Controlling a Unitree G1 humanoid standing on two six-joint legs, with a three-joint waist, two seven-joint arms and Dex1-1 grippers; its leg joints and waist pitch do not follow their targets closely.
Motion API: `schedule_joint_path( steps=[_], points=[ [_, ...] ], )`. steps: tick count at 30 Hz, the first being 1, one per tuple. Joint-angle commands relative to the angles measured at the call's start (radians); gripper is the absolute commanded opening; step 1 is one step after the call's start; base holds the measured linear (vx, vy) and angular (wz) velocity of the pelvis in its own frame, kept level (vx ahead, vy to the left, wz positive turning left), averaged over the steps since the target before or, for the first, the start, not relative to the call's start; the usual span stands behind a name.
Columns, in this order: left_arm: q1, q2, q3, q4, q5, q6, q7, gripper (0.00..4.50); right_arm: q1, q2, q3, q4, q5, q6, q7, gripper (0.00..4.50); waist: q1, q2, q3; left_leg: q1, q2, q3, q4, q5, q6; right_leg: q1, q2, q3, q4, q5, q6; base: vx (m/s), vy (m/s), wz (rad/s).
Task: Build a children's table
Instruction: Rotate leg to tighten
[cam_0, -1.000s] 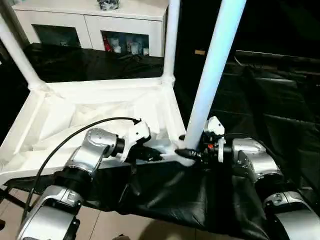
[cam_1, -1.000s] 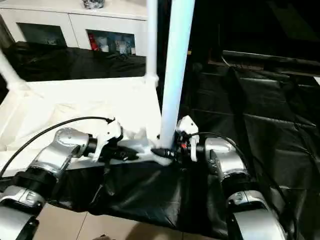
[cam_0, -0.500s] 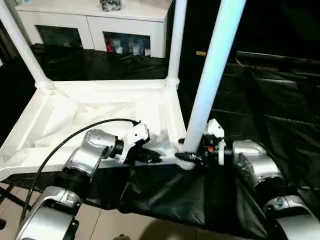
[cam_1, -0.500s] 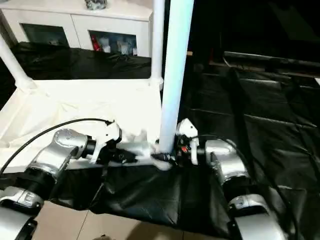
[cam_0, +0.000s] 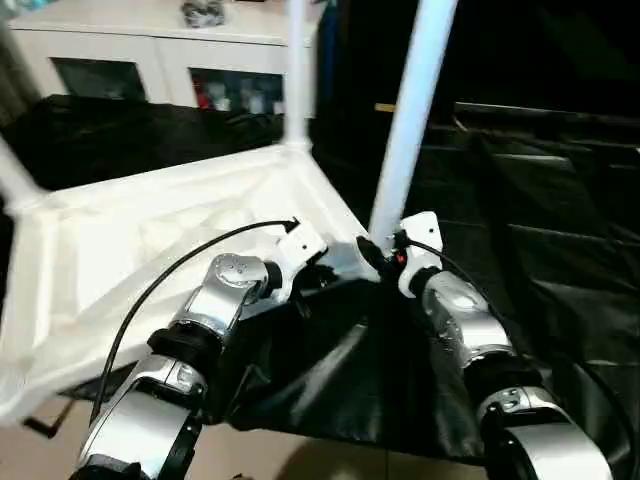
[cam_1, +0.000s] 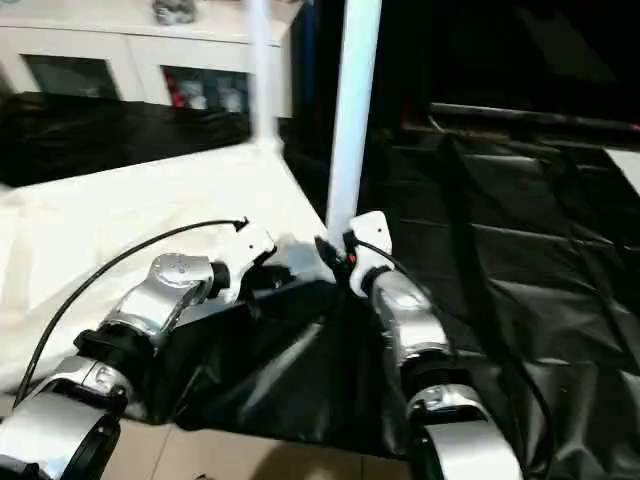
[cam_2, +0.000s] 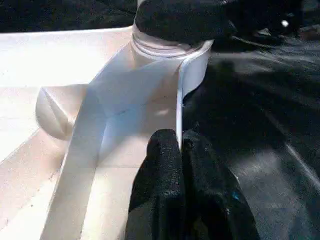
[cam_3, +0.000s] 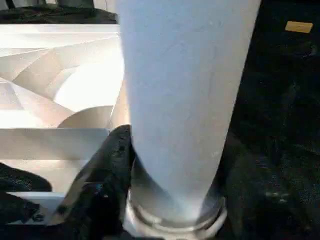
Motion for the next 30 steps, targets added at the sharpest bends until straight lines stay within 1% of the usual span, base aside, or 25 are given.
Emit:
schedule_joint_path(
  steps=[1, 2, 3, 6, 7, 8, 9, 10, 11, 12, 14, 15, 16, 17, 18, 19, 20, 21, 22, 24, 25, 27, 28, 30],
  points=[
    [-0.026, -0.04, -0.001, 0.001, 0.004, -0.024, 0.059, 0.0, 0.037, 0.081, 0.06, 0.07, 0.005, 0.038, 0.056, 2.93, 0.002, 0.004, -0.044, 0.0, 0.022, -0.004, -0.062, -0.207, 0.029, 0.039, -0.064, 0.044, -0.077, -0.099, -0.205, 0.0, 0.0, 0.0],
    [-0.023, -0.036, -0.006, 0.001, 0.004, -0.031, 0.049, 0.0, 0.039, 0.076, 0.061, 0.064, 0.01, 0.042, 0.065, 3.08, 0.002, 0.003, -0.043, 0.0, 0.022, -0.004, -0.063, -0.208, 0.033, 0.039, -0.064, 0.044, -0.078, -0.098, -0.208, 0.0, 0.0, 0.0],
    [-0.019, -0.031, -0.011, -0.001, 0.004, -0.042, 0.038, 0.0, 0.043, 0.066, 0.066, 0.057, 0.006, 0.041, 0.074, 3.35, 0.002, 0.002, -0.042, -0.001, 0.023, -0.004, -0.064, -0.211, 0.036, 0.04, -0.064, 0.044, -0.078, -0.109, -0.21, 0.0, 0.0, 0.0],
    [-0.004, -0.018, -0.023, -0.011, -0.002, -0.078, -0.009, 0.0, 0.061, 0.023, 0.095, 0.032, -0.035, 0.01, 0.097, 3.4, 0.006, -0.004, -0.042, -0.001, 0.024, -0.004, -0.064, -0.211, 0.037, 0.041, -0.066, 0.044, -0.079, -0.13, -0.201, 0.0, 0.0, 0.0],
    [-0.001, -0.015, -0.027, -0.014, -0.001, -0.085, -0.015, 0.0, 0.069, 0.01, 0.098, 0.021, -0.034, 0.012, 0.121, 3.52, 0.006, -0.003, -0.043, -0.001, 0.024, -0.004, -0.063, -0.206, 0.037, 0.041, -0.066, 0.044, -0.079, -0.124, -0.202, 0.0, 0.0, 0.0],
    [0.004, -0.011, -0.03, -0.017, -0.001, -0.093, -0.025, 0.0, 0.078, -0.009, 0.099, 0.004, -0.03, 0.013, 0.152, 3.52, 0.005, -0.004, -0.042, -0.001, 0.024, -0.004, -0.063, -0.203, 0.038, 0.041, -0.066, 0.045, -0.078, -0.118, -0.203, 0.0, 0.0, 0.0],
    [0.011, -0.004, -0.033, -0.023, -0.002, -0.101, -0.04, 0.0, 0.096, -0.049, 0.1, -0.028, -0.024, 0.016, 0.206, 3.52, 0.008, -0.007, -0.041, -0.002, 0.023, -0.002, -0.061, -0.199, 0.05, 0.044, -0.064, 0.045, -0.079, -0.104, -0.2, 0.0, 0.0, 0.0],
    [0.015, -0.001, -0.034, -0.027, -0.002, -0.104, -0.045, 0.0, 0.105, -0.07, 0.101, -0.044, -0.02, 0.016, 0.232, 3.52, 0.011, -0.008, -0.042, -0.001, 0.024, -0.002, -0.059, -0.196, 0.056, 0.044, -0.065, 0.045, -0.079, -0.094, -0.202, 0.0, 0.0, 0.0],
    [0.02, 0.004, -0.037, -0.029, -0.002, -0.111, -0.055, 0.0, 0.115, -0.107, 0.096, -0.067, -0.012, 0.025, 0.266, 3.52, 0.013, -0.011, -0.041, -0.002, 0.023, -0.002, -0.058, -0.186, 0.065, 0.046, -0.063, 0.045, -0.078, -0.079, -0.203, 0.0, 0.0, 0.0],
    [0.022, 0.007, -0.039, -0.029, -0.001, -0.117, -0.061, 0.0, 0.122, -0.13, 0.093, -0.082, -0.007, 0.031, 0.285, 3.52, 0.014, -0.01, -0.042, -0.004, 0.022, -0.001, -0.056, -0.18, 0.07, 0.046, -0.064, 0.045, -0.076, -0.07, -0.205, 0.0, 0.0, 0.0],
    [0.028, 0.012, -0.042, -0.033, 0.0, -0.128, -0.072, 0.0, 0.135, -0.177, 0.076, -0.111, 0.012, 0.044, 0.324, 3.52, 0.017, -0.014, -0.041, -0.006, 0.022, -0.001, -0.056, -0.174, 0.075, 0.049, -0.065, 0.043, -0.078, -0.088, -0.204, 0.0, 0.0, 0.0],
    [0.031, 0.013, -0.041, -0.036, -0.001, -0.133, -0.072, 0.0, 0.143, -0.201, 0.062, -0.133, 0.029, 0.054, 0.344, 3.52, 0.017, -0.013, -0.04, -0.004, 0.022, 0.0, -0.057, -0.18, 0.076, 0.045, -0.065, 0.042, -0.08, -0.112, -0.2, 0.0, 0.0, 0.0],
    [0.033, 0.014, -0.041, -0.038, -0.003, -0.134, -0.075, 0.0, 0.15, -0.215, 0.055, -0.149, 0.039, 0.059, 0.359, 3.52, 0.018, -0.014, -0.04, -0.005, 0.021, 0.0, -0.057, -0.18, 0.077, 0.047, -0.064, 0.042, -0.081, -0.124, -0.196, 0.0, 0.0, 0.0],
    [0.037, 0.015, -0.039, -0.043, -0.007, -0.138, -0.081, 0.0, 0.167, -0.247, 0.043, -0.186, 0.061, 0.07, 0.394, 3.52, 0.02, -0.011, -0.041, -0.004, 0.023, 0.0, -0.056, -0.176, 0.078, 0.047, -0.065, 0.043, -0.082, -0.121, -0.198, 0.0, 0.0, 0.0],
    [0.04, 0.017, -0.039, -0.046, -0.01, -0.139, -0.089, 0.0, 0.184, -0.269, 0.04, -0.22, 0.079, 0.084, 0.43, 3.52, 0.021, -0.011, -0.041, -0.004, 0.023, -0.001, -0.054, -0.171, 0.081, 0.048, -0.063, 0.043, -0.081, -0.109, -0.199, 0.0, 0.0, 0.0],
    [0.043, 0.019, -0.041, -0.049, -0.013, -0.14, -0.097, 0.0, 0.204, -0.288, 0.042, -0.259, 0.095, 0.102, 0.47, 3.52, 0.025, -0.014, -0.044, -0.004, 0.025, 0.0, -0.051, -0.152, 0.091, 0.049, -0.063, 0.044, -0.075, -0.064, -0.206, 0.0, 0.0, 0.0],
    [0.045, 0.022, -0.043, -0.052, -0.014, -0.142, -0.1, 0.0, 0.22, -0.301, 0.045, -0.288, 0.105, 0.113, 0.498, 3.52, 0.03, -0.013, -0.046, -0.007, 0.023, 0.001, -0.047, -0.129, 0.103, 0.052, -0.06, 0.042, -0.07, -0.02, -0.212, 0.0, 0.0, 0.0],
    [0.047, 0.024, -0.043, -0.055, -0.015, -0.144, -0.103, 0.0, 0.235, -0.311, 0.049, -0.318, 0.115, 0.128, 0.524, 3.52, 0.031, -0.013, -0.045, -0.01, 0.022, 0.001, -0.046, -0.119, 0.113, 0.051, -0.06, 0.04, -0.067, 0.002, -0.217, 0.0, 0.0, 0.0],
    [0.048, 0.024, -0.043, -0.055, -0.015, -0.145, -0.102, 0.0, 0.239, -0.313, 0.051, -0.324, 0.117, 0.132, 0.53, 3.52, 0.032, -0.011, -0.044, -0.009, 0.021, 0.002, -0.045, -0.12, 0.117, 0.05, -0.06, 0.039, -0.068, -0.004, -0.218, 0.0, 0.0, 0.0],
    [0.049, 0.024, -0.031, -0.055, -0.025, -0.146, -0.099, 0.0, 0.265, -0.323, 0.068, -0.373, 0.136, 0.161, 0.573, 3.52, 0.033, -0.01, -0.043, -0.01, 0.021, 0.002, -0.045, -0.129, 0.118, 0.049, -0.06, 0.037, -0.073, -0.043, -0.211, 0.0, 0.0, 0.0],
    [0.048, 0.025, -0.027, -0.059, -0.03, -0.14, -0.103, 0.0, 0.276, -0.321, 0.077, -0.392, 0.141, 0.169, 0.584, 3.52, 0.033, -0.01, -0.042, -0.011, 0.022, 0.002, -0.046, -0.136, 0.114, 0.047, -0.062, 0.037, -0.075, -0.075, -0.206, 0.0, 0.0, 0.0],
    [0.047, 0.03, -0.026, -0.063, -0.029, -0.141, -0.103, 0.0, 0.289, -0.314, 0.088, -0.413, 0.141, 0.173, 0.575, 3.52, 0.034, -0.008, -0.041, -0.011, 0.023, 0.0, -0.048, -0.145, 0.104, 0.046, -0.063, 0.037, -0.078, -0.11, -0.198, 0.0, 0.0, 0.0],
    [0.047, 0.031, -0.026, -0.06, -0.028, -0.143, -0.1, 0.0, 0.284, -0.306, 0.084, -0.404, 0.136, 0.165, 0.553, 3.52, 0.033, -0.008, -0.042, -0.01, 0.024, -0.001, -0.049, -0.144, 0.097, 0.045, -0.063, 0.038, -0.078, -0.113, -0.196, 0.0, 0.0, 0.0],
    [0.047, 0.033, -0.026, -0.06, -0.026, -0.143, -0.103, 0.0, 0.273, -0.293, 0.072, -0.39, 0.128, 0.157, 0.508, 3.52, 0.03, -0.005, -0.043, -0.008, 0.024, -0.002, -0.05, -0.139, 0.085, 0.043, -0.064, 0.039, -0.076, -0.098, -0.204, 0.0, 0.0, 0.0]
  ],
)
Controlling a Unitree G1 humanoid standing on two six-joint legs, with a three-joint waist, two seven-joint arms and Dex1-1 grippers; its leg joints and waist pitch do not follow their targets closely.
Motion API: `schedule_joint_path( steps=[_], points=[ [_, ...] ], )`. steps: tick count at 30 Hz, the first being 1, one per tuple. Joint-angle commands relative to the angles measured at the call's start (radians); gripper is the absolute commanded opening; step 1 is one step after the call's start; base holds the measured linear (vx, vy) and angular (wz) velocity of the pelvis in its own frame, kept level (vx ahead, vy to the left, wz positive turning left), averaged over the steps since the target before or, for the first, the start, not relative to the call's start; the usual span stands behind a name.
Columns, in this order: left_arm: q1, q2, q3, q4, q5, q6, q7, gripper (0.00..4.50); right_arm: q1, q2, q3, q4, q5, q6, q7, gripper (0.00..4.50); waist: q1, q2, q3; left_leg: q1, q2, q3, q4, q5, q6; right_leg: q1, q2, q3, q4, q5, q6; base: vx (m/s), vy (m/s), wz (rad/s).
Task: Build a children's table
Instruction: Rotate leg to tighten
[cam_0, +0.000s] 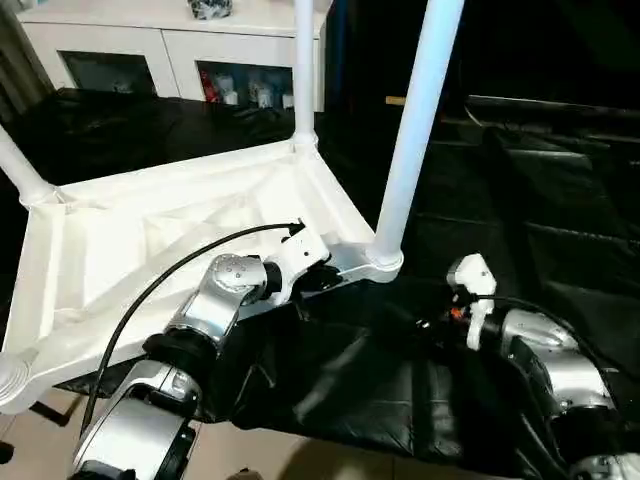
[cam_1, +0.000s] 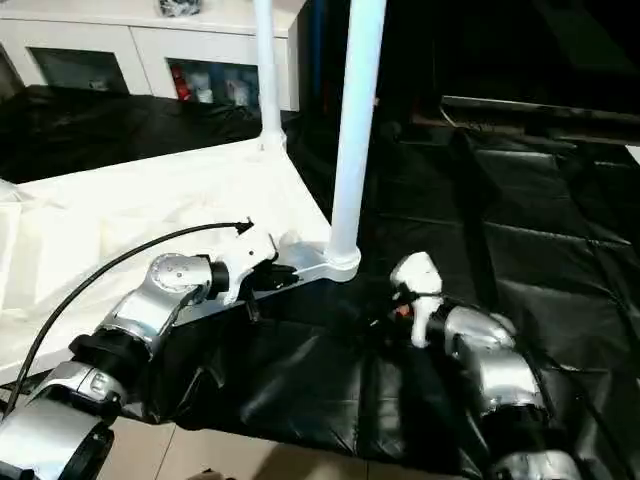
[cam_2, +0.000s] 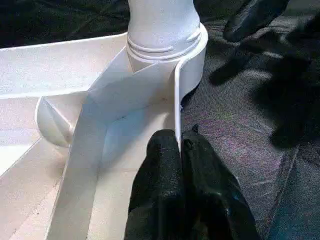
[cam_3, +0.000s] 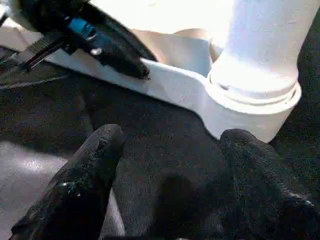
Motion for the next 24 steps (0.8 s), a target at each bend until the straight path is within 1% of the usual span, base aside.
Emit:
schedule_joint_path(
  steps=[1, 2, 3, 4, 5, 6, 7, 8, 10, 11, 12, 14, 17, 19, 20, 22, 23, 24],
  points=[
    [0.014, 0.0, 0.009, -0.019, -0.028, -0.026, -0.019, 0.0, -0.022, 0.007, -0.02, 0.006, -0.005, -0.003, -0.061, 3.52, 0.001, -0.016, -0.052, -0.002, 0.022, -0.002, -0.05, -0.138, 0.074, 0.049, -0.063, 0.042, -0.076, -0.083, -0.209, 0.0, 0.0, 0.0],
    [0.014, 0.0, 0.009, -0.019, -0.028, -0.026, -0.019, 0.0, -0.022, 0.007, -0.02, 0.006, -0.005, -0.003, -0.061, 3.52, 0.001, -0.016, -0.052, -0.002, 0.022, -0.002, -0.05, -0.138, 0.074, 0.049, -0.063, 0.042, -0.076, -0.083, -0.209, 0.0, 0.0, 0.0],
    [0.016, 0.006, 0.005, -0.026, -0.029, -0.018, -0.033, 0.28, -0.036, 0.013, -0.039, 0.011, -0.009, -0.006, -0.101, 3.61, 0.002, -0.014, -0.054, -0.001, 0.021, -0.002, -0.048, -0.127, 0.072, 0.05, -0.063, 0.043, -0.072, -0.058, -0.211, 0.0, 0.0, 0.0],
    [0.018, 0.008, 0.002, -0.029, -0.031, -0.01, -0.043, 0.28, -0.045, 0.015, -0.049, 0.013, 0.001, 0.003, -0.105, 3.61, 0.001, -0.014, -0.055, -0.002, 0.02, -0.002, -0.047, -0.12, 0.073, 0.051, -0.062, 0.043, -0.07, -0.042, -0.213, 0.0, 0.0, 0.0],
    [0.02, 0.011, -0.001, -0.032, -0.033, -0.003, -0.056, 0.44, -0.049, 0.015, -0.056, 0.007, 0.015, 0.019, -0.101, 3.65, 0.001, -0.015, -0.058, -0.002, 0.019, -0.002, -0.045, -0.102, 0.077, 0.053, -0.061, 0.043, -0.064, 0.0, -0.221, 0.0, 0.0, 0.0],
    [0.02, 0.011, -0.002, -0.032, -0.034, -0.002, -0.059, 0.44, -0.049, 0.015, -0.058, 0.005, 0.018, 0.022, -0.1, 3.65, 0.001, -0.014, -0.057, -0.003, 0.018, -0.001, -0.043, -0.097, 0.081, 0.054, -0.06, 0.043, -0.062, 0.019, -0.226, 0.0, 0.0, 0.0],
    [0.024, 0.016, -0.007, -0.036, -0.032, 0.003, -0.067, 0.58, -0.052, 0.011, -0.061, -0.003, 0.03, 0.038, -0.093, 3.87, 0.002, -0.011, -0.058, -0.003, 0.019, -0.001, -0.042, -0.091, 0.087, 0.053, -0.06, 0.042, -0.06, 0.041, -0.232, 0.0, 0.0, 0.0],
    [0.025, 0.017, -0.009, -0.038, -0.029, 0.002, -0.067, 0.63, -0.053, 0.01, -0.06, -0.004, 0.031, 0.039, -0.092, 3.95, 0.003, -0.012, -0.059, -0.003, 0.019, 0.0, -0.041, -0.086, 0.091, 0.054, -0.059, 0.042, -0.059, 0.058, -0.235, 0.0, 0.0, 0.0],
    [0.027, 0.024, -0.022, -0.036, -0.016, 0.007, -0.07, 0.77, -0.057, 0.002, -0.048, -0.001, 0.007, 0.019, -0.108, 4.09, 0.003, -0.011, -0.062, -0.005, 0.021, -0.002, -0.037, -0.067, 0.101, 0.055, -0.059, 0.04, -0.052, 0.113, -0.247, 0.0, 0.0, 0.0],
    [0.028, 0.026, -0.027, -0.034, -0.01, 0.013, -0.072, 0.88, -0.06, 0.002, -0.047, 0.002, 0.005, 0.016, -0.114, 4.21, 0.003, -0.012, -0.065, -0.006, 0.02, -0.002, -0.033, -0.052, 0.105, 0.055, -0.058, 0.04, -0.048, 0.142, -0.251, 0.0, 0.0, 0.0],
    [0.029, 0.027, -0.03, -0.035, -0.008, 0.02, -0.075, 0.88, -0.061, 0.002, -0.045, 0.004, 0.005, 0.014, -0.116, 4.21, 0.002, -0.012, -0.066, -0.009, 0.019, -0.002, -0.031, -0.039, 0.111, 0.055, -0.058, 0.04, -0.045, 0.166, -0.255, 0.0, 0.0, 0.0],
    [0.032, 0.027, -0.034, -0.036, -0.004, 0.038, -0.073, 0.88, -0.065, 0.003, -0.044, 0.007, 0.007, 0.015, -0.122, 4.21, 0.001, -0.012, -0.063, -0.009, 0.019, -0.001, -0.031, -0.045, 0.114, 0.053, -0.057, 0.039, -0.046, 0.16, -0.256, 0.0, 0.0, 0.0],
    [0.031, 0.03, -0.041, -0.035, 0.006, 0.071, -0.063, 0.88, -0.067, 0.007, -0.044, 0.009, 0.004, 0.015, -0.123, 4.21, 0.001, -0.015, -0.06, -0.007, 0.019, 0.0, -0.034, -0.088, 0.103, 0.053, -0.061, 0.04, -0.054, 0.075, -0.247, 0.0, 0.0, 0.0],
    [0.028, 0.033, -0.042, -0.029, 0.011, 0.078, -0.058, 0.88, -0.07, 0.009, -0.041, 0.006, 0.007, 0.018, -0.116, 4.21, 0.0, -0.015, -0.06, -0.007, 0.019, -0.001, -0.035, -0.092, 0.097, 0.054, -0.061, 0.041, -0.054, 0.056, -0.242, 0.0, 0.0, 0.0],
    [0.026, 0.033, -0.04, -0.027, 0.009, 0.085, -0.057, 0.88, -0.072, 0.009, -0.039, 0.004, 0.008, 0.018, -0.113, 4.21, 0.0, -0.014, -0.06, -0.007, 0.019, -0.001, -0.035, -0.089, 0.096, 0.054, -0.06, 0.041, -0.054, 0.058, -0.241, 0.0, 0.0, 0.0],
    [0.021, 0.036, -0.04, -0.025, 0.007, 0.101, -0.066, 0.62, -0.082, 0.012, -0.033, 0.01, 0.012, 0.01, -0.104, 4.29, 0.0, -0.015, -0.061, -0.007, 0.018, 0.0, -0.032, -0.076, 0.099, 0.054, -0.06, 0.042, -0.051, 0.079, -0.244, 0.0, 0.0, 0.0],
    [0.018, 0.039, -0.044, -0.022, 0.01, 0.107, -0.071, 0.62, -0.092, 0.013, -0.029, 0.018, 0.01, 0.0, -0.101, 4.29, -0.001, -0.017, -0.061, -0.009, 0.017, 0.0, -0.032, -0.072, 0.101, 0.054, -0.059, 0.041, -0.05, 0.084, -0.245, 0.0, 0.0, 0.0],
    [0.016, 0.041, -0.047, -0.019, 0.011, 0.113, -0.076, 0.62, -0.1, 0.014, -0.027, 0.025, 0.009, -0.008, -0.099, 4.29, -0.002, -0.015, -0.062, -0.008, 0.017, 0.0, -0.032, -0.075, 0.101, 0.054, -0.061, 0.04, -0.05, 0.078, -0.248, 0.0, 0.0, 0.0]
  ],
)
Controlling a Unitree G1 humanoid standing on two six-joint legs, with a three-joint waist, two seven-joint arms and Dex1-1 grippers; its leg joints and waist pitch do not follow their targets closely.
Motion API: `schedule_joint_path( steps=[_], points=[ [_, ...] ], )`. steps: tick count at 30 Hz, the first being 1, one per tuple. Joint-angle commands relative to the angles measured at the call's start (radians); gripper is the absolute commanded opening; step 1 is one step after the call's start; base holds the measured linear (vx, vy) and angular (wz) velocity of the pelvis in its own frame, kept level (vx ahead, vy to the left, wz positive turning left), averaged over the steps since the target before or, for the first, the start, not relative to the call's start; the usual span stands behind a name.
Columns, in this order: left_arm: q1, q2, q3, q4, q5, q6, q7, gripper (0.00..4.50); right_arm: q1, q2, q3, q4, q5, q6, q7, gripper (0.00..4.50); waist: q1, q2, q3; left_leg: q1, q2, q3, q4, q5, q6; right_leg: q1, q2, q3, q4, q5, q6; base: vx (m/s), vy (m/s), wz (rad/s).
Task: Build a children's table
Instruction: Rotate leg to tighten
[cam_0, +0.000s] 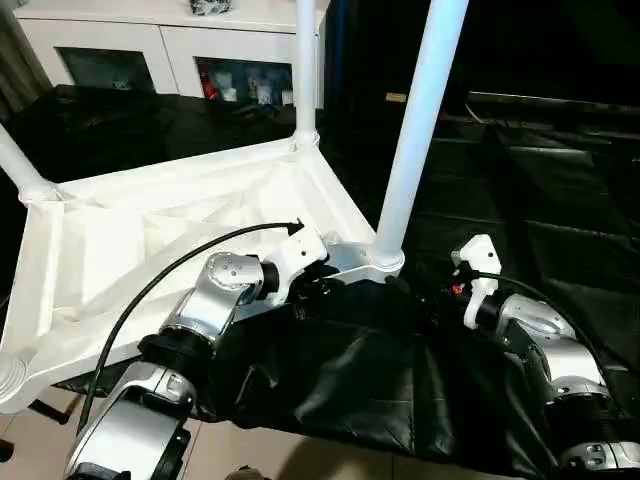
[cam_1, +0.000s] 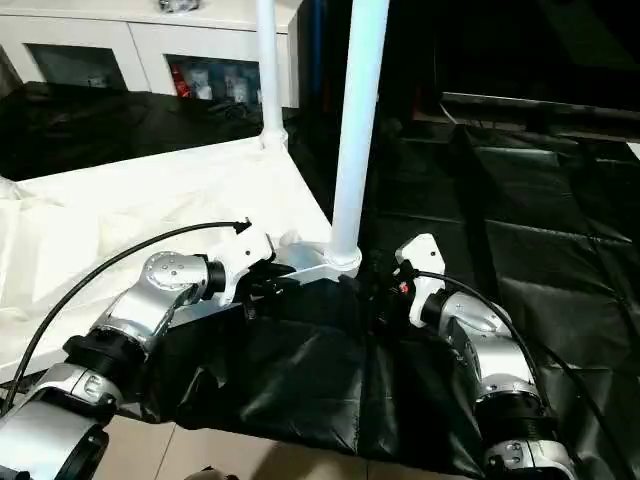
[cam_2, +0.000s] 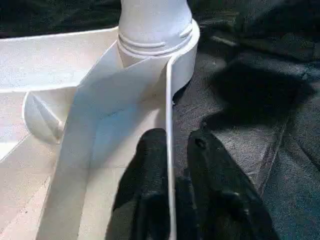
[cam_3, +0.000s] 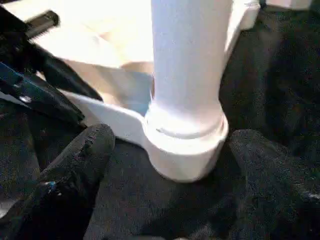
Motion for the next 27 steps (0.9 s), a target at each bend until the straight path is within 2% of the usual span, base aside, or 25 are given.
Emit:
schedule_joint_path(
  steps=[1, 2, 3, 4, 9, 10, 12, 14, 15, 16, 18, 22, 25, 27],
  points=[
    [0.014, 0.012, -0.037, 0.032, 0.025, 0.04, -0.025, 0.48, -0.036, 0.002, 0.009, 0.017, -0.006, -0.026, 0.017, 4.29, 0.003, -0.016, -0.062, 0.003, 0.017, 0.001, -0.044, -0.072, 0.096, 0.065, -0.06, 0.04, -0.057, 0.078, -0.25, 0.0, 0.0, 0.0],
    [0.014, 0.013, -0.039, 0.033, 0.026, 0.045, -0.027, 0.48, -0.041, 0.002, 0.01, 0.022, -0.007, -0.029, 0.02, 4.29, 0.003, -0.014, -0.062, 0.003, 0.017, 0.0, -0.043, -0.071, 0.096, 0.064, -0.06, 0.04, -0.056, 0.081, -0.251, 0.0, 0.0, 0.0],
    [0.013, 0.013, -0.04, 0.033, 0.027, 0.049, -0.029, 0.25, -0.045, 0.002, 0.011, 0.026, -0.007, -0.031, 0.022, 4.29, 0.003, -0.015, -0.063, 0.004, 0.017, 0.001, -0.043, -0.066, 0.099, 0.065, -0.059, 0.04, -0.055, 0.093, -0.255, 0.0, 0.0, 0.0],
    [0.012, 0.015, -0.043, 0.033, 0.028, 0.054, -0.032, 0.2, -0.057, 0.001, 0.016, 0.04, -0.013, -0.037, 0.023, 4.29, 0.005, -0.015, -0.065, 0.003, 0.017, 0.001, -0.04, -0.049, 0.105, 0.066, -0.058, 0.041, -0.051, 0.127, -0.26, 0.0, 0.0, 0.0],
    [0.016, 0.019, -0.05, 0.025, 0.021, 0.059, -0.067, 0.1, -0.109, -0.001, 0.038, 0.108, -0.05, -0.064, 0.022, 4.29, 0.006, -0.016, -0.068, 0.002, 0.015, 0.001, -0.037, -0.031, 0.113, 0.067, -0.058, 0.038, -0.046, 0.158, -0.276, 0.0, 0.0, 0.0],
    [0.033, 0.027, -0.059, -0.005, 0.006, 0.038, -0.119, 0.1, -0.129, -0.001, 0.049, 0.132, -0.056, -0.068, 0.043, 4.29, 0.006, -0.019, -0.068, 0.001, 0.016, 0.001, -0.037, -0.026, 0.12, 0.067, -0.058, 0.038, -0.043, 0.165, -0.282, 0.0, 0.0, 0.0],
    [0.047, 0.034, -0.066, -0.03, -0.005, 0.035, -0.153, 0.1, -0.14, -0.002, 0.059, 0.147, -0.06, -0.068, 0.058, 4.29, 0.008, -0.021, -0.066, 0.002, 0.017, 0.004, -0.036, -0.033, 0.124, 0.065, -0.056, 0.038, -0.046, 0.15, -0.28, 0.0, 0.0, 0.0],
    [0.062, 0.043, -0.076, -0.056, -0.016, 0.027, -0.185, 0.0, -0.154, -0.004, 0.073, 0.171, -0.063, -0.071, 0.081, 4.01, 0.009, -0.018, -0.066, 0.002, 0.02, 0.004, -0.037, -0.039, 0.124, 0.064, -0.059, 0.037, -0.045, 0.13, -0.283, 0.0, 0.0, 0.0],
    [0.069, 0.047, -0.08, -0.066, -0.02, 0.029, -0.196, 0.0, -0.161, -0.004, 0.079, 0.184, -0.064, -0.076, 0.093, 4.01, 0.008, -0.02, -0.064, 0.003, 0.021, 0.004, -0.038, -0.055, 0.12, 0.063, -0.06, 0.038, -0.047, 0.104, -0.282, 0.0, 0.0, 0.0],
    [0.073, 0.051, -0.082, -0.073, -0.024, 0.031, -0.202, 0.0, -0.168, -0.003, 0.084, 0.197, -0.064, -0.079, 0.107, 3.9, 0.012, -0.017, -0.063, 0.007, 0.022, 0.006, -0.038, -0.068, 0.115, 0.058, -0.059, 0.039, -0.049, 0.082, -0.281, 0.0, 0.0, 0.0],
    [0.076, 0.054, -0.082, -0.077, -0.026, 0.033, -0.205, 0.0, -0.176, -0.001, 0.087, 0.211, -0.063, -0.083, 0.119, 3.81, 0.013, -0.018, -0.062, 0.005, 0.023, 0.005, -0.039, -0.083, 0.108, 0.059, -0.06, 0.039, -0.05, 0.06, -0.277, 0.0, 0.0, 0.0],
    [0.075, 0.059, -0.078, -0.075, -0.024, 0.034, -0.207, 0.0, -0.195, 0.0, 0.097, 0.248, -0.072, -0.093, 0.154, 3.37, 0.013, -0.02, -0.057, 0.004, 0.022, 0.003, -0.044, -0.141, 0.07, 0.058, -0.063, 0.041, -0.059, -0.051, -0.249, 0.0, 0.0, 0.0],
    [0.075, 0.063, -0.076, -0.078, -0.023, 0.037, -0.209, 0.0, -0.203, -0.003, 0.105, 0.264, -0.077, -0.098, 0.173, 3.24, 0.01, -0.02, -0.057, 0.004, 0.022, 0.002, -0.044, -0.14, 0.066, 0.057, -0.062, 0.042, -0.059, -0.054, -0.245, 0.0, 0.0, 0.0],
    [0.073, 0.069, -0.072, -0.079, -0.022, 0.04, -0.211, 0.0, -0.211, -0.01, 0.12, 0.281, -0.086, -0.098, 0.197, 2.97, 0.008, -0.018, -0.06, 0.003, 0.021, 0.001, -0.042, -0.124, 0.071, 0.057, -0.061, 0.04, -0.055, -0.028, -0.251, 0.0, 0.0, 0.0]
  ],
)
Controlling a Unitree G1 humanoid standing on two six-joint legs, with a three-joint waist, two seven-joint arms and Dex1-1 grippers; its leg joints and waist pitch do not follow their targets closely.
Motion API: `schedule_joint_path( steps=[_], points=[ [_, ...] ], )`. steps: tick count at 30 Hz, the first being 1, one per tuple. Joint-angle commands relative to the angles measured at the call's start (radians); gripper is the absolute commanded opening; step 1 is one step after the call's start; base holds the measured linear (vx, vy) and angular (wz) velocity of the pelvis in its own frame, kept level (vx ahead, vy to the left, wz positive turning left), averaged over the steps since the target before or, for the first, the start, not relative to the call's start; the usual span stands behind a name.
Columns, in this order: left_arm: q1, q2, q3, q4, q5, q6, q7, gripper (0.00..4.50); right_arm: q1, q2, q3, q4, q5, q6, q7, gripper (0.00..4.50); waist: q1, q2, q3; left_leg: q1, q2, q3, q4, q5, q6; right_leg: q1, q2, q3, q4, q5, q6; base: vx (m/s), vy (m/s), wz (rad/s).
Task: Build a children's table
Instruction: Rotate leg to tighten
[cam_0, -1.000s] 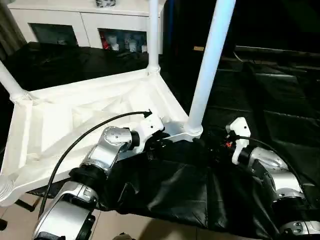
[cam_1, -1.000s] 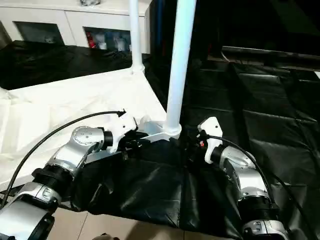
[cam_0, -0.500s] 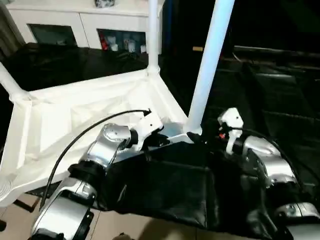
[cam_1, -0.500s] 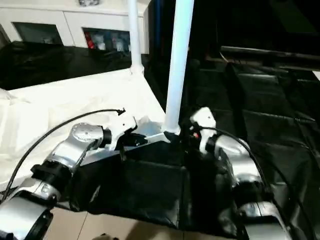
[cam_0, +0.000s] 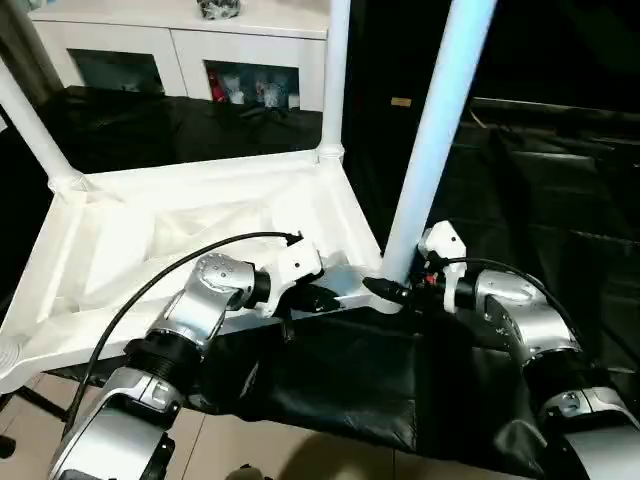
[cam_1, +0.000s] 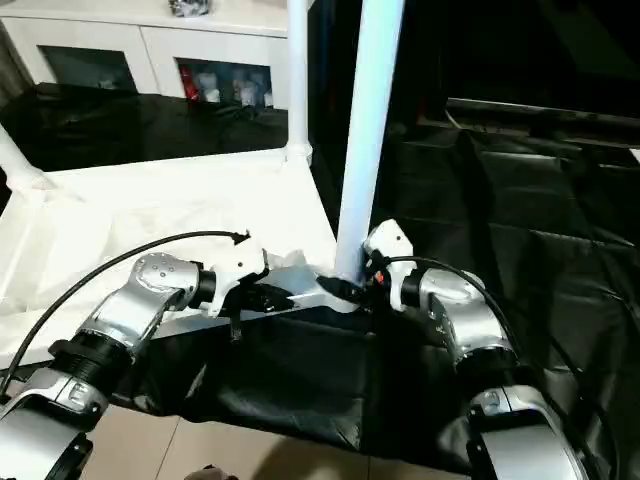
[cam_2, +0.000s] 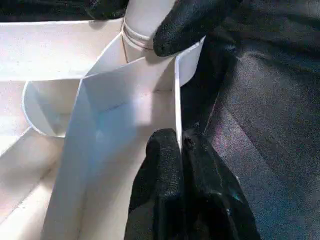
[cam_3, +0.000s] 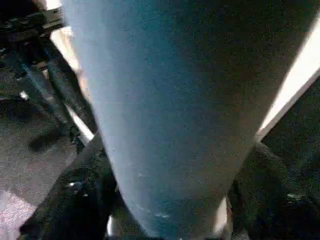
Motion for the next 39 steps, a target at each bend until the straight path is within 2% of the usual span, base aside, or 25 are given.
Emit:
schedule_joint_path(
  steps=[1, 4, 11, 13, 14, 15, 16, 17, 18, 19, 21, 23, 24, 26, 28, 30, 33, 35, 36, 37, 39],
  points=[
    [0.027, 0.009, -0.03, 0.011, 0.011, 0.013, -0.029, 0.0, -0.018, -0.011, 0.015, 0.017, -0.015, -0.009, 0.019, 2.88, 0.001, -0.016, -0.061, 0.003, 0.02, 0.002, -0.056, -0.114, 0.078, 0.057, -0.059, 0.04, -0.067, -0.012, -0.257, 0.0, 0.0, 0.0],
    [0.021, 0.014, -0.027, 0.018, 0.013, 0.013, -0.025, 0.0, -0.027, -0.012, 0.02, 0.033, -0.02, -0.012, 0.02, 2.81, 0.002, -0.016, -0.061, 0.003, 0.02, 0.002, -0.054, -0.105, 0.086, 0.058, -0.059, 0.04, -0.065, 0.009, -0.261, 0.0, 0.0, 0.0],
    [-0.008, 0.008, 0.0, 0.065, 0.028, 0.027, 0.067, 0.0, -0.035, 0.018, 0.014, 0.071, -0.026, -0.016, -0.025, 2.38, -0.002, -0.016, -0.057, 0.004, 0.021, 0.001, -0.059, -0.14, 0.072, 0.056, -0.061, 0.04, -0.073, -0.06, -0.252, 0.0, 0.0, 0.0],
    [-0.029, -0.005, 0.015, 0.097, 0.042, 0.033, 0.142, 0.0, -0.026, 0.037, 0.018, 0.079, -0.047, -0.016, -0.079, 2.36, -0.004, -0.015, -0.053, 0.008, 0.02, 0.002, -0.062, -0.172, 0.054, 0.051, -0.062, 0.041, -0.082, -0.131, -0.235, 0.0, 0.0, 0.0],
    [-0.053, -0.028, 0.039, 0.129, 0.045, 0.059, 0.234, 0.0, -0.008, 0.081, 0.015, 0.084, -0.063, -0.002, -0.194, 2.34, -0.005, -0.019, -0.052, 0.009, 0.02, 0.0, -0.066, -0.189, 0.044, 0.051, -0.063, 0.042, -0.086, -0.171, -0.222, 0.0, 0.0, 0.0],
    [-0.053, -0.028, 0.039, 0.129, 0.045, 0.059, 0.235, 0.0, -0.008, 0.082, 0.015, 0.084, -0.063, -0.002, -0.195, 2.24, -0.007, -0.017, -0.049, 0.01, 0.02, 0.001, -0.068, -0.198, 0.037, 0.048, -0.062, 0.043, -0.088, -0.193, -0.215, 0.0, 0.0, 0.0],
    [-0.063, -0.041, 0.05, 0.14, 0.046, 0.073, 0.28, 0.0, 0.005, 0.108, 0.01, 0.078, -0.066, 0.011, -0.251, 2.12, -0.008, -0.016, -0.045, 0.013, 0.018, -0.002, -0.074, -0.241, 0.019, 0.046, -0.064, 0.043, -0.099, -0.279, -0.191, 0.0, 0.0, 0.0],
    [-0.072, -0.054, 0.059, 0.15, 0.047, 0.083, 0.318, 0.0, 0.015, 0.136, 0.005, 0.073, -0.069, 0.025, -0.313, 2.06, -0.008, -0.016, -0.045, 0.013, 0.018, -0.002, -0.074, -0.241, 0.019, 0.046, -0.064, 0.043, -0.099, -0.279, -0.191, 0.0, 0.0, 0.0],
    [-0.077, -0.06, 0.063, 0.154, 0.048, 0.087, 0.337, 0.0, 0.019, 0.152, 0.002, 0.072, -0.07, 0.033, -0.347, 2.06, -0.011, -0.016, -0.04, 0.021, 0.019, -0.006, -0.081, -0.295, 0.0, 0.041, -0.065, 0.044, -0.107, -0.361, -0.167, 0.0, 0.0, 0.0],
    [-0.085, -0.08, 0.071, 0.16, 0.049, 0.101, 0.379, 0.0, 0.027, 0.192, -0.007, 0.073, -0.069, 0.048, -0.419, 2.03, -0.012, -0.009, -0.039, 0.022, 0.019, -0.008, -0.083, -0.318, -0.005, 0.039, -0.066, 0.044, -0.109, -0.383, -0.162, 0.0, 0.0, 0.0],
    [-0.095, -0.116, 0.082, 0.169, 0.048, 0.124, 0.442, 0.0, 0.029, 0.264, -0.027, 0.09, -0.064, 0.071, -0.55, 2.03, -0.02, -0.008, -0.036, 0.029, 0.018, -0.012, -0.089, -0.362, -0.024, 0.036, -0.066, 0.044, -0.117, -0.432, -0.147, 0.0, 0.0, 0.0],
    [-0.101, -0.143, 0.085, 0.177, 0.049, 0.132, 0.486, 0.0, 0.02, 0.311, -0.037, 0.112, -0.063, 0.074, -0.63, 2.03, -0.026, -0.009, -0.042, 0.028, 0.019, -0.015, -0.091, -0.361, -0.027, 0.038, -0.066, 0.044, -0.117, -0.412, -0.143, 0.0, 0.0, 0.0],
    [-0.103, -0.159, 0.082, 0.181, 0.051, 0.134, 0.504, 0.0, 0.01, 0.336, -0.036, 0.128, -0.067, 0.071, -0.661, 2.03, -0.03, -0.003, -0.045, 0.028, 0.019, -0.014, -0.093, -0.35, -0.027, 0.04, -0.064, 0.044, -0.115, -0.355, -0.156, 0.0, 0.0, 0.0],
    [-0.104, -0.194, 0.069, 0.189, 0.055, 0.124, 0.535, 0.0, -0.007, 0.368, -0.001, 0.136, -0.111, 0.05, -0.688, 2.03, -0.033, 0.001, -0.044, 0.024, 0.018, -0.013, -0.094, -0.348, -0.025, 0.041, -0.062, 0.042, -0.115, -0.327, -0.163, 0.0, 0.0, 0.0],
    [-0.099, -0.198, 0.058, 0.182, 0.056, 0.11, 0.521, 0.0, -0.007, 0.375, -0.014, 0.125, -0.098, 0.047, -0.686, 2.03, -0.032, -0.004, -0.042, 0.027, 0.016, -0.011, -0.093, -0.36, -0.015, 0.04, -0.063, 0.045, -0.119, -0.333, -0.159, 0.0, 0.0, 0.0],
    [-0.091, -0.198, 0.049, 0.172, 0.056, 0.098, 0.495, 0.0, -0.002, 0.377, -0.025, 0.11, -0.082, 0.041, -0.669, 2.54, -0.03, -0.004, -0.044, 0.025, 0.016, -0.01, -0.092, -0.35, -0.005, 0.041, -0.064, 0.047, -0.119, -0.326, -0.156, 0.0, 0.0, 0.0],
    [-0.07, -0.177, 0.036, 0.146, 0.051, 0.053, 0.419, 0.0, 0.028, 0.346, -0.022, 0.063, -0.062, 0.045, -0.587, 2.72, -0.028, -0.006, -0.047, 0.018, 0.017, -0.009, -0.092, -0.319, 0.007, 0.047, -0.063, 0.048, -0.114, -0.274, -0.157, 0.0, 0.0, 0.0],
    [-0.061, -0.16, 0.032, 0.134, 0.042, 0.024, 0.374, 0.0, 0.035, 0.322, -0.018, 0.051, -0.06, 0.04, -0.549, 3.03, -0.031, -0.008, -0.048, 0.015, 0.017, -0.009, -0.093, -0.301, 0.015, 0.05, -0.062, 0.046, -0.111, -0.249, -0.162, 0.0, 0.0, 0.0],
    [-0.054, -0.147, 0.028, 0.125, 0.038, 0.017, 0.344, 0.0, 0.038, 0.303, -0.011, 0.047, -0.066, 0.03, -0.527, 3.03, -0.033, -0.007, -0.048, 0.013, 0.018, -0.009, -0.093, -0.294, 0.015, 0.051, -0.063, 0.046, -0.11, -0.247, -0.164, 0.0, 0.0, 0.0],
    [-0.048, -0.134, 0.025, 0.118, 0.035, 0.012, 0.317, 0.0, 0.042, 0.272, -0.001, 0.039, -0.067, 0.024, -0.474, 3.03, -0.032, -0.007, -0.047, 0.017, 0.018, -0.006, -0.092, -0.294, 0.018, 0.049, -0.063, 0.046, -0.114, -0.26, -0.166, 0.0, 0.0, 0.0],
    [-0.031, -0.097, 0.02, 0.096, 0.018, -0.015, 0.231, 0.0, 0.05, 0.215, 0.015, 0.025, -0.064, 0.017, -0.367, 3.03, -0.028, -0.011, -0.05, 0.011, 0.018, -0.005, -0.087, -0.253, 0.035, 0.055, -0.066, 0.047, -0.109, -0.227, -0.175, 0.0, 0.0, 0.0]
  ],
)
